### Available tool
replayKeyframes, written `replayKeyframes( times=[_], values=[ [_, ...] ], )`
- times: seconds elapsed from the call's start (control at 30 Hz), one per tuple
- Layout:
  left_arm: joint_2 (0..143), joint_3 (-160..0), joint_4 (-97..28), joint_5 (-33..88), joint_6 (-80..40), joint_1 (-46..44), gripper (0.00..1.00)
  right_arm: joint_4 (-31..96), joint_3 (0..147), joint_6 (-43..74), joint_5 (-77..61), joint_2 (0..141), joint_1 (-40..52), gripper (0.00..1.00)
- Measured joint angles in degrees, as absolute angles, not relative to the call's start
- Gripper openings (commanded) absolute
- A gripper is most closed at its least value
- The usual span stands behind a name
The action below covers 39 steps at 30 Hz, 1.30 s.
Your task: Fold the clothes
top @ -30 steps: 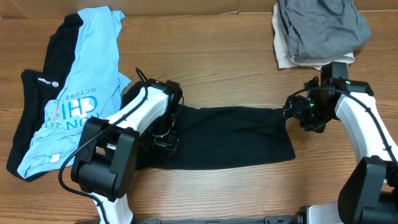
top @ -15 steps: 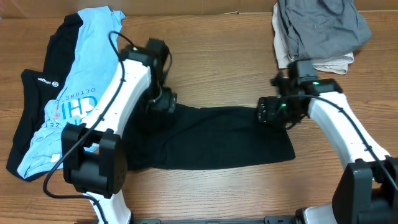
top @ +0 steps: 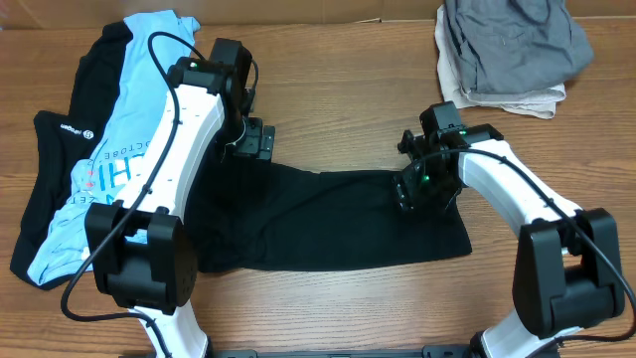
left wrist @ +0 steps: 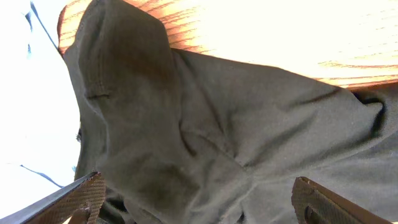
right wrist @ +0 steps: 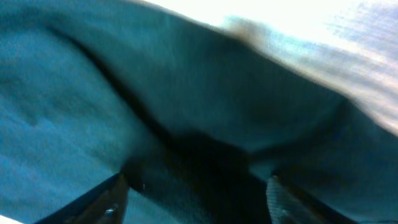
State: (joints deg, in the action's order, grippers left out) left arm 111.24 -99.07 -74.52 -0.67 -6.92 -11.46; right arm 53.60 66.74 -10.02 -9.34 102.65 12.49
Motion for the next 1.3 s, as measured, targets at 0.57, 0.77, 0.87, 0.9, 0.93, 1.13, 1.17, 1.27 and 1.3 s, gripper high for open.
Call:
replayKeyframes(
  times=[0.57, 0.77, 0.87, 0.9, 0.93, 1.13, 1.17, 1.27, 1.3],
  values=[
    [111.2, -99.1, -73.6, -0.7, -6.8, -11.4, 1.00, 64.3, 66.8, -4.1, -11.8, 102.9, 12.5, 0.04],
    [111.2, -99.1, -73.6, -0.7, -6.0, -11.4, 1.00, 67.3, 66.8, 1.8, -11.2, 102.7, 12.5, 0.63],
    [111.2, -99.1, -73.2, -0.7, -5.9, -11.4, 1.00, 66.5, 66.8, 4.7, -8.9, 102.7, 12.5, 0.74],
    [111.2, -99.1, -73.2, -0.7, -5.8, -11.4, 1.00, 66.5, 66.8, 5.6, -8.0, 102.7, 12.5, 0.77],
    [111.2, -99.1, -73.2, -0.7, -5.8, -11.4, 1.00, 66.5, 66.8, 6.8, -7.1, 102.7, 12.4, 0.78],
    [111.2, -99.1, -73.2, -0.7, -5.8, -11.4, 1.00, 65.4, 66.8, 11.4, -4.3, 102.7, 9.0, 0.85],
    [111.2, -99.1, -73.1, -0.7, -5.7, -11.4, 1.00, 65.2, 66.8, 11.7, -4.0, 102.7, 7.7, 0.88],
    [111.2, -99.1, -73.1, -0.7, -5.6, -11.4, 1.00, 63.5, 66.8, 11.9, -3.7, 102.7, 3.5, 0.90],
    [111.2, -99.1, -73.0, -0.7, -5.6, -11.4, 1.00, 62.9, 66.8, 11.8, -3.7, 102.7, 1.9, 0.90]
  ],
)
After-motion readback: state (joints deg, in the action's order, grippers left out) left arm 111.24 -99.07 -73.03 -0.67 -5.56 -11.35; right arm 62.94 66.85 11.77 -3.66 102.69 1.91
